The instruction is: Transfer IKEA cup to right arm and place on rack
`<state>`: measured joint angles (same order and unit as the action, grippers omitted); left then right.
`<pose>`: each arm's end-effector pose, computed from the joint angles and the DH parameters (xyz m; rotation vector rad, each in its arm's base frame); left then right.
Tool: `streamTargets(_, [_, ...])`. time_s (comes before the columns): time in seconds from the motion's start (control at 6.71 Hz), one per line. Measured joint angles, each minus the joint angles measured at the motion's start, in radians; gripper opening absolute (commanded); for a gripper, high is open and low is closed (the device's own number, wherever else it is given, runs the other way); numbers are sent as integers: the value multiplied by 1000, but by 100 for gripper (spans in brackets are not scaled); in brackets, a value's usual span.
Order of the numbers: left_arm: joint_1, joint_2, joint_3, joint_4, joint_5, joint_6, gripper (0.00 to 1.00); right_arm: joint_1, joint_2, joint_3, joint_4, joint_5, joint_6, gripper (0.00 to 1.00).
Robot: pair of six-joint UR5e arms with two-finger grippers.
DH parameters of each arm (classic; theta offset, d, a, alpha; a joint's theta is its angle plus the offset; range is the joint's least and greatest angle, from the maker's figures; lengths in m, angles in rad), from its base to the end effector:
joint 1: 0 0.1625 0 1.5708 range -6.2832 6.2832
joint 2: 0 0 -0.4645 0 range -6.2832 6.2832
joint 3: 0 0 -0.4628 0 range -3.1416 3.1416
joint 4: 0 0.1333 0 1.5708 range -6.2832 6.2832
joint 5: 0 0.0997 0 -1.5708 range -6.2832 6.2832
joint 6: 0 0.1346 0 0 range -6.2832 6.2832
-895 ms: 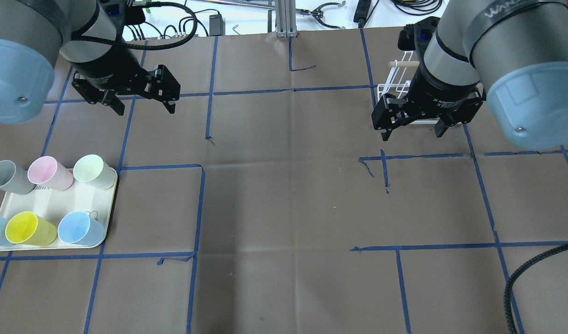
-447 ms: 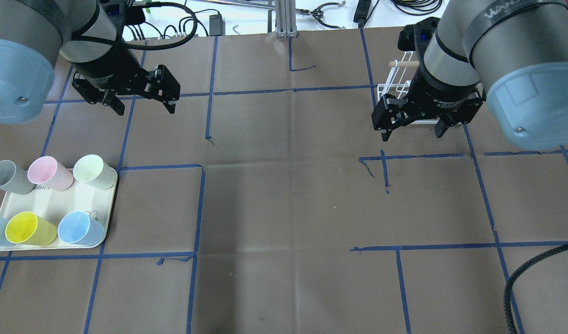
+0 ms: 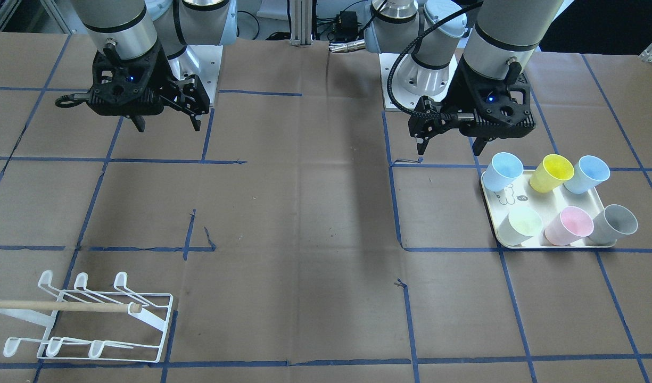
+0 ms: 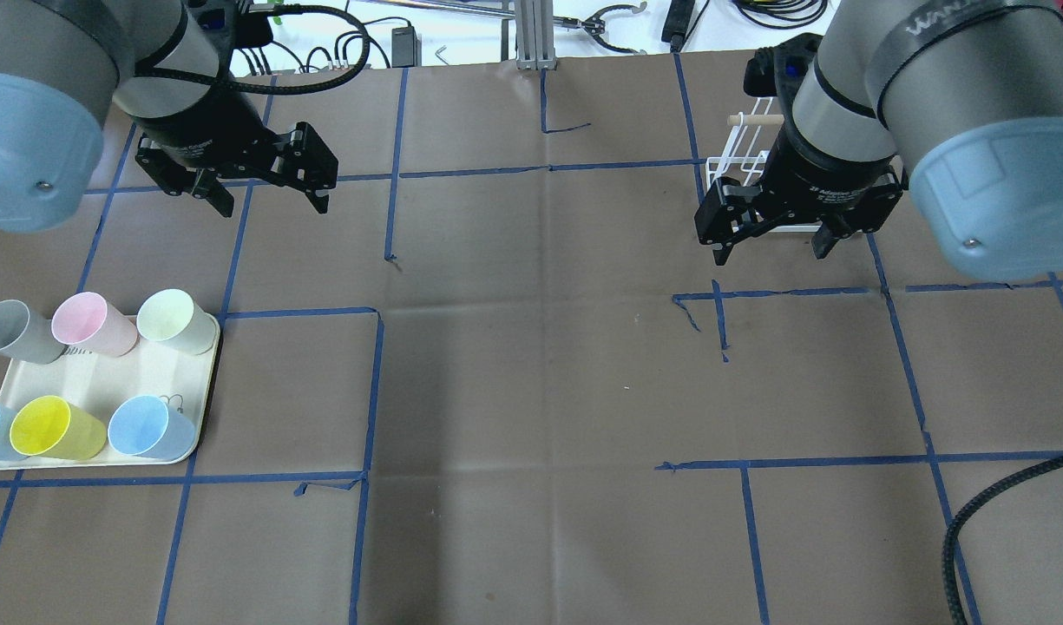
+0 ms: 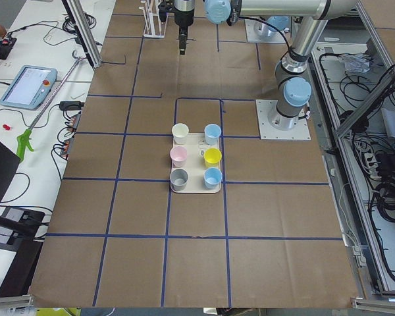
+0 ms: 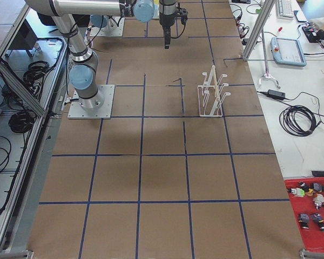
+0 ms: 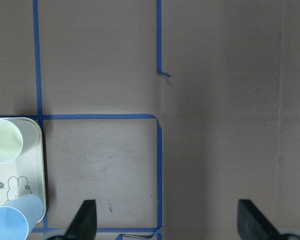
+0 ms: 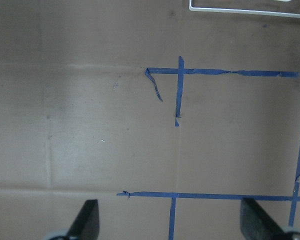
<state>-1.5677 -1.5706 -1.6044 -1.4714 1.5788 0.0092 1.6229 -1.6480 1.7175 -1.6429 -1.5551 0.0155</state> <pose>-0.1305 -0.5712 0.4838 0.0091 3.1315 -0.1033 0.1626 -0.5181 0.4592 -0.0572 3.1253 -0.0032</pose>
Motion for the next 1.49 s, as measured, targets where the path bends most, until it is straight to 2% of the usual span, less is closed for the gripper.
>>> streamTargets(0.75, [22,-2,-7,-4,-1,28,100,0,1,5,-2,3,0,100])
streamTargets(1.49, [350,12,-84,2,-6,404,100,0,1,7,-3,3,0,100])
